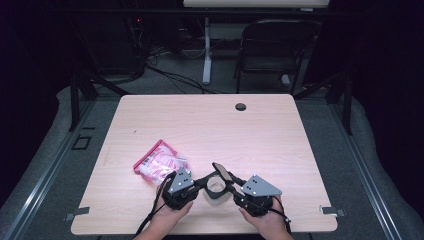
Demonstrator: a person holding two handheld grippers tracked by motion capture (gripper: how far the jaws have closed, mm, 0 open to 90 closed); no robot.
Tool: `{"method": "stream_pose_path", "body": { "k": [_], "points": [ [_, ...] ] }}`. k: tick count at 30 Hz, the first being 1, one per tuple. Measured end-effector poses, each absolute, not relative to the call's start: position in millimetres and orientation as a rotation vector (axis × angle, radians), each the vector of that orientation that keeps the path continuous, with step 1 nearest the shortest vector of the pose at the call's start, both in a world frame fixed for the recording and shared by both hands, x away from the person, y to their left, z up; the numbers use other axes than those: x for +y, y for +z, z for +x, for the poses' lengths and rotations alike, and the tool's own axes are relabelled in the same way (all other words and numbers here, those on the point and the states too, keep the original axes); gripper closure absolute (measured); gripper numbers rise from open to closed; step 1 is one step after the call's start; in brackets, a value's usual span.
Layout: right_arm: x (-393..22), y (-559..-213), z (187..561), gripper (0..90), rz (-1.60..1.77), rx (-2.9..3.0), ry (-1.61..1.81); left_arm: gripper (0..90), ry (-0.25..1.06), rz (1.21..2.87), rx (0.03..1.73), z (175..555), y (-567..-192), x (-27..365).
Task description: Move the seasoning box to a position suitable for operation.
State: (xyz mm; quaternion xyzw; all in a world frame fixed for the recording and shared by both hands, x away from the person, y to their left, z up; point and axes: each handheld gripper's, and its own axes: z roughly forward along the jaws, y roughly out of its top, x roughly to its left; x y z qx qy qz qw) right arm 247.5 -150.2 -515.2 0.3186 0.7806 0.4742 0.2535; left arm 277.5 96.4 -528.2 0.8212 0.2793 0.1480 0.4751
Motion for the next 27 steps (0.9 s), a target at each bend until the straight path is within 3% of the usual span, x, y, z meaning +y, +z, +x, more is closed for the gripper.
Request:
{"method": "stream_pose_path", "body": {
  "k": [17,27],
  "points": [
    [-169,-513,257,82.5,1.019,2.081,1.396,88.3,0.364,2.004,0.680,277,-529,96],
    [-180,-515,264,84.0,1.131,2.078,1.473,88.8,0.362,2.005,0.671,276,-529,96]
  ]
}}
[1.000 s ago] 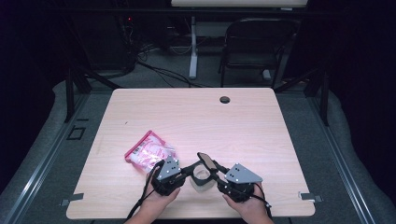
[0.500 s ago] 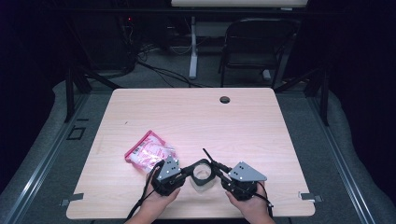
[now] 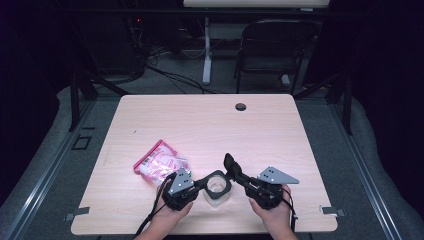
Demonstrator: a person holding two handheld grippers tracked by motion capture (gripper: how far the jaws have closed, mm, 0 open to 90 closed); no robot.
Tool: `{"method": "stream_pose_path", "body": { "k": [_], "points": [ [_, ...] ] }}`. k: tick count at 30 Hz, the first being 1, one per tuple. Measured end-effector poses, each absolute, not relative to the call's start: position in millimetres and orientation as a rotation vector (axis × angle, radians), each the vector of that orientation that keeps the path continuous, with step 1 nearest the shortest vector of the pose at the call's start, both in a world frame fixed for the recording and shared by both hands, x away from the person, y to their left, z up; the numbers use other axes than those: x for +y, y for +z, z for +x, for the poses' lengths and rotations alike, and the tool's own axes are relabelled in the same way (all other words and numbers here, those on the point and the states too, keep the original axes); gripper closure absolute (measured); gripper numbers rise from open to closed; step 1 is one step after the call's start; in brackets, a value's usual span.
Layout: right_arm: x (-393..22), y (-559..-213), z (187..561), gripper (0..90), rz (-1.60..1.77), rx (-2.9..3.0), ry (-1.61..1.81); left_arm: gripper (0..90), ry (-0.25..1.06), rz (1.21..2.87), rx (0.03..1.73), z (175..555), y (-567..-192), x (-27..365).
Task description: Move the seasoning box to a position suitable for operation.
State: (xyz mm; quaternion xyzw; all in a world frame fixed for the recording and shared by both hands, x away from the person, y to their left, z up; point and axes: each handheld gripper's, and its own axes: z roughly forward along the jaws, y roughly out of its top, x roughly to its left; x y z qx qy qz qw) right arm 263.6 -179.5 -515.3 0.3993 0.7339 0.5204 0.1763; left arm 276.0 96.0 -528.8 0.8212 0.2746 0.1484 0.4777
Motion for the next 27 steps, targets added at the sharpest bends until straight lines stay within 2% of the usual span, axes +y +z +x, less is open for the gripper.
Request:
{"method": "stream_pose_path", "body": {
  "k": [27],
  "points": [
    [-182,-517,278,84.9,1.175,2.074,1.503,88.5,0.341,1.997,0.689,275,-529,96]
  ]
}}
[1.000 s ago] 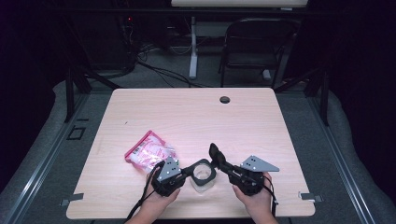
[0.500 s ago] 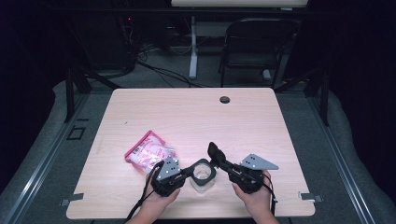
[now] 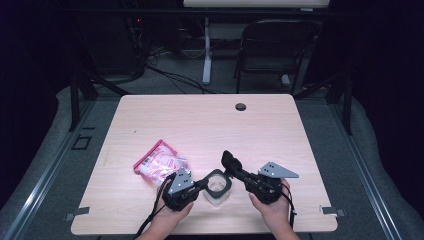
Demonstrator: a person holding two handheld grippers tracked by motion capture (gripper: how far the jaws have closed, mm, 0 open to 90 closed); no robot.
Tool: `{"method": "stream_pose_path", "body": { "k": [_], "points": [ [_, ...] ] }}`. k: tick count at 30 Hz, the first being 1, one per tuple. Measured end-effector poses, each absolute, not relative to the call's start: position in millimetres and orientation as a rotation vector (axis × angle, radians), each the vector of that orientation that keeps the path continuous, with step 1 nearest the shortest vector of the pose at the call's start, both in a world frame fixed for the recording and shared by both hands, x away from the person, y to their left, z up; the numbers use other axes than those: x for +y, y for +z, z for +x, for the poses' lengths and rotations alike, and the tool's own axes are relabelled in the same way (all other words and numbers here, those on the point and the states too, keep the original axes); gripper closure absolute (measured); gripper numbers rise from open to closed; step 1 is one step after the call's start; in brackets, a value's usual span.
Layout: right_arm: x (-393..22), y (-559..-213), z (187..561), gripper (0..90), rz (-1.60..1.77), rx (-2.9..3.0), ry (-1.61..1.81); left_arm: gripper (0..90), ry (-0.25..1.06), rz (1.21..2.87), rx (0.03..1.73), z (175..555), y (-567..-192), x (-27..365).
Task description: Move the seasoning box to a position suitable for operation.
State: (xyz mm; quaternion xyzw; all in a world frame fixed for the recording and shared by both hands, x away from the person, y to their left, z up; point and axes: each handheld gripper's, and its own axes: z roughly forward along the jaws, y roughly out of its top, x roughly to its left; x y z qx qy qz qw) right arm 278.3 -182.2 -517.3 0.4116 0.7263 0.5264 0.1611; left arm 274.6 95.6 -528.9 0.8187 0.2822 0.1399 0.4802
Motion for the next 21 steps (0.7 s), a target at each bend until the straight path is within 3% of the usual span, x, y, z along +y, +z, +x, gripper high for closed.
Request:
{"method": "stream_pose_path", "body": {
  "k": [21],
  "points": [
    [-178,-521,300,83.4,1.230,2.069,1.570,88.7,0.334,1.987,0.688,268,-530,94]
  ]
}}
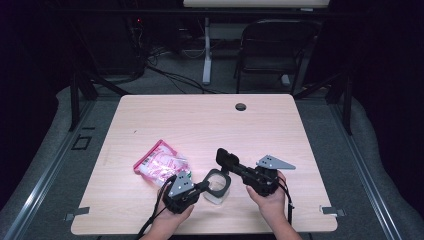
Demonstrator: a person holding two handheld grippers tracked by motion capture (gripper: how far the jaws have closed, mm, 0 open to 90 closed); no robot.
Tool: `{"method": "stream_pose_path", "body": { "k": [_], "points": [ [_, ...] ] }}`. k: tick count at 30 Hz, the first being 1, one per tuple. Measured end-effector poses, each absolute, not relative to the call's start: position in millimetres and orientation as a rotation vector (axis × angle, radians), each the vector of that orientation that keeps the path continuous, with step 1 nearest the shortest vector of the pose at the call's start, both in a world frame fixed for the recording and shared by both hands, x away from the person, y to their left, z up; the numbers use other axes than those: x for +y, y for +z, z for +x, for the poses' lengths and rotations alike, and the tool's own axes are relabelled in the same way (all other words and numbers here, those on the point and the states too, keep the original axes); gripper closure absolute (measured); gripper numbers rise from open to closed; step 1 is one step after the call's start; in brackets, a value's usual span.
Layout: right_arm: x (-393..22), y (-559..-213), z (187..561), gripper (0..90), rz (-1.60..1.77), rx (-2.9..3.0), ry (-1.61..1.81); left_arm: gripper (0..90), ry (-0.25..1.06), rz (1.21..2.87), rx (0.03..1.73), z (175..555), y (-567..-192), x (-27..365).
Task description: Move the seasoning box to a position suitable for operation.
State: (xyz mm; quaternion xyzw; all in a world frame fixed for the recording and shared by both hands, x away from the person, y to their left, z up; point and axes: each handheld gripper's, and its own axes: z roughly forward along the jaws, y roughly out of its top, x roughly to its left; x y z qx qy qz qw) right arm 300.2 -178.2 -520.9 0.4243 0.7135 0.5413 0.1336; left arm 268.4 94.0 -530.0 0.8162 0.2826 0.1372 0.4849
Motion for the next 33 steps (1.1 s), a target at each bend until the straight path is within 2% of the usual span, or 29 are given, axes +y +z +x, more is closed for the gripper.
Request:
{"method": "stream_pose_path", "body": {
  "k": [5,8,10,15,19,22,25,33],
  "points": [
    [-176,-523,303,82.1,1.239,2.067,1.575,88.6,0.333,1.981,0.688,268,-530,94],
    [-174,-527,304,76.7,1.235,2.080,1.563,87.7,0.316,1.984,0.689,269,-530,94],
    [-175,-526,302,73.4,1.233,2.078,1.563,79.6,0.303,1.992,0.674,268,-529,95],
    [-182,-525,298,71.7,1.243,2.057,1.569,76.6,0.311,1.975,0.685,269,-524,106],
    [-193,-527,292,70.1,1.263,2.056,1.572,74.3,0.334,1.945,0.695,268,-517,121],
    [-200,-527,287,68.1,1.253,2.066,1.563,67.7,0.367,1.912,0.721,267,-509,140],
    [-204,-525,287,67.5,1.251,2.056,1.569,65.1,0.390,1.871,0.772,269,-505,156],
    [-203,-526,288,66.6,1.255,2.050,1.581,58.7,0.462,1.879,0.872,271,-506,192]
  ]
}}
